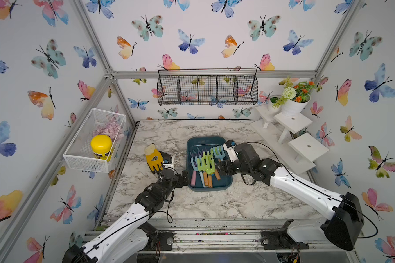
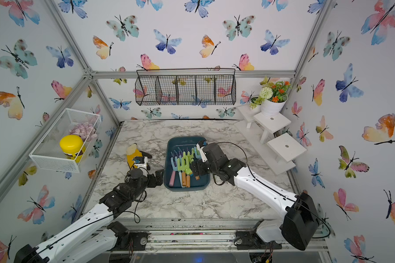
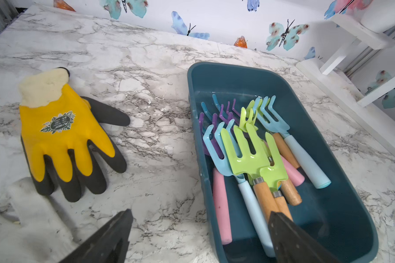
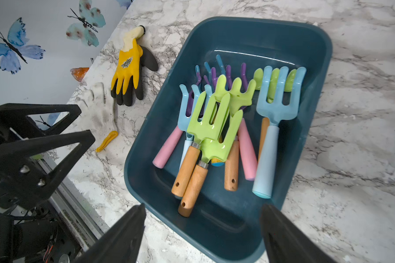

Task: Take the hand rake out of the storage box
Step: Pick up the rake from the storage box.

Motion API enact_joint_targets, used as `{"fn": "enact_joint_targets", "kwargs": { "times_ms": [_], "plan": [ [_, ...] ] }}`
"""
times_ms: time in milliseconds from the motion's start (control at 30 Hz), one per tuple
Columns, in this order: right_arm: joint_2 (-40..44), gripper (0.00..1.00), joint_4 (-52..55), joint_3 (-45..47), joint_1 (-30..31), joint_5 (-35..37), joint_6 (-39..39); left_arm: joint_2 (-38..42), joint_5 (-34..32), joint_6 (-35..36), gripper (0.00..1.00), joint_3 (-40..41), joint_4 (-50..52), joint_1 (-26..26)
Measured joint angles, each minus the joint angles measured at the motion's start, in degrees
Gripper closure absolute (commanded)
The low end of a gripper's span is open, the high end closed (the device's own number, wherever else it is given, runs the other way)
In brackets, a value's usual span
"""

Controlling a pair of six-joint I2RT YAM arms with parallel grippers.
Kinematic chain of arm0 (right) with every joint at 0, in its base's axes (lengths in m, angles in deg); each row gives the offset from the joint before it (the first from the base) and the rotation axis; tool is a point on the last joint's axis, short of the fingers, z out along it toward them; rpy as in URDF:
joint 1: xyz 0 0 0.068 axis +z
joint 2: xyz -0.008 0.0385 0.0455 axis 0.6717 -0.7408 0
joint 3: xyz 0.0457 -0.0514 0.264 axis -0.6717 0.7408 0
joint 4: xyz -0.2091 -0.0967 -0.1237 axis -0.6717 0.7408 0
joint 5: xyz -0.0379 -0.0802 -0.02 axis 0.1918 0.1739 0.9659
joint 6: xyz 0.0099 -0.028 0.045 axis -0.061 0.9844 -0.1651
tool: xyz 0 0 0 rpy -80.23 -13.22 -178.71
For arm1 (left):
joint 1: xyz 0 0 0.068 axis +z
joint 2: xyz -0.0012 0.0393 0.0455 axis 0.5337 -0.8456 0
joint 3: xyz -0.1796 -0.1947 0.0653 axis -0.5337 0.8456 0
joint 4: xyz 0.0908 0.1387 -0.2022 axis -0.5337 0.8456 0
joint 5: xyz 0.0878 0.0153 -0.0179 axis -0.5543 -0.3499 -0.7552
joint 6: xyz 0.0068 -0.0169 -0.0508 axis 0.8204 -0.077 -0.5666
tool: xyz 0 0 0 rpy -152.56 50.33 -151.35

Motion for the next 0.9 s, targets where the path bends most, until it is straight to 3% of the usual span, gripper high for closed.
{"fn": "enact_joint_targets", "kwargs": {
  "times_ms": [300, 533, 900],
  "plan": [
    [-12.5, 0.20, 2.1, -7.1, 7.8, 5.3, -1.5, 9.3, -0.3, -0.6, 0.05, 10.4, -1.0, 0.0],
    [-17.5, 0.32, 3.5, -8.7, 8.4, 6.4, -3.5, 14.8, -0.3, -0.6, 0.05, 12.6, -3.7, 0.0],
    [-24.8, 0.46, 5.5, -15.1, 8.6, 8.1, -3.8, 14.9, 0.5, -0.7, 0.05, 13.2, -4.9, 0.0]
  ]
}}
